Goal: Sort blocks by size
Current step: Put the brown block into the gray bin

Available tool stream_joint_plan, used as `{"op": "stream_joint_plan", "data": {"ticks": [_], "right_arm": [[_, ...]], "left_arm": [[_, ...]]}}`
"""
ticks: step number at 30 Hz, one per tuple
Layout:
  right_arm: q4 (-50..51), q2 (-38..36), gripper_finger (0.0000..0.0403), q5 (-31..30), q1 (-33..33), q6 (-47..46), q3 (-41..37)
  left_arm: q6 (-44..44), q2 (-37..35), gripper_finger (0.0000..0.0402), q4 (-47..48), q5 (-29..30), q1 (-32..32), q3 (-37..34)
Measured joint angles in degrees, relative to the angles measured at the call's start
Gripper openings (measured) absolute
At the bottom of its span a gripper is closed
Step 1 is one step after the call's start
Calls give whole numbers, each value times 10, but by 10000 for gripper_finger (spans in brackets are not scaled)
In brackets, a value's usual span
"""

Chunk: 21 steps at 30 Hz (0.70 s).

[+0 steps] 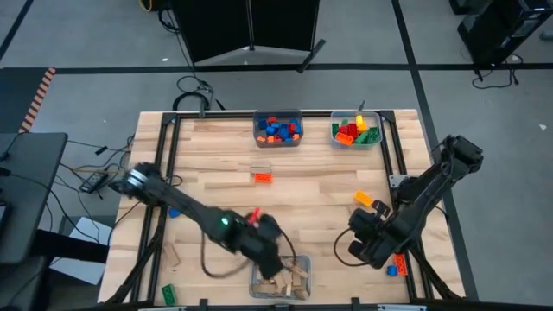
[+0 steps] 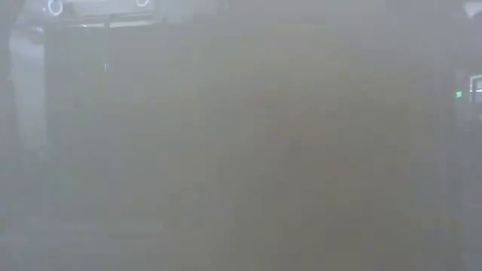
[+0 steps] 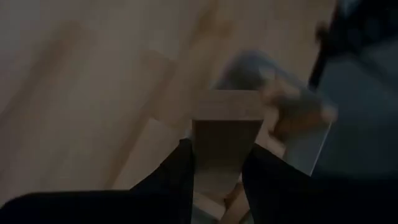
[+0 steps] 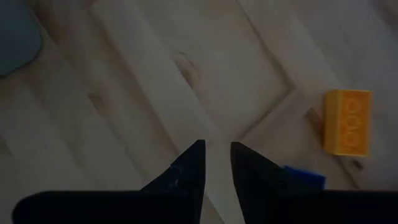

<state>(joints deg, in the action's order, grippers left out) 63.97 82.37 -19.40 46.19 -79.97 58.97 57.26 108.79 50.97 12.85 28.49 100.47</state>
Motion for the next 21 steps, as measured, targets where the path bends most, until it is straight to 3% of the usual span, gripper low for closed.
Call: {"op": "stream_joint_plan", "data": {"ticks": [4, 9, 21], "right_arm": [[-30, -22, 89, 0, 0, 0, -24], [-50, -38, 87, 0, 0, 0, -31], [-82, -41, 87, 0, 1, 4, -31]], "left_arm": [[-64, 70, 110, 3, -64, 18, 39], [-66, 115, 118, -10, -122, 29, 56], [-35, 120, 156, -21, -130, 28, 57]]}}
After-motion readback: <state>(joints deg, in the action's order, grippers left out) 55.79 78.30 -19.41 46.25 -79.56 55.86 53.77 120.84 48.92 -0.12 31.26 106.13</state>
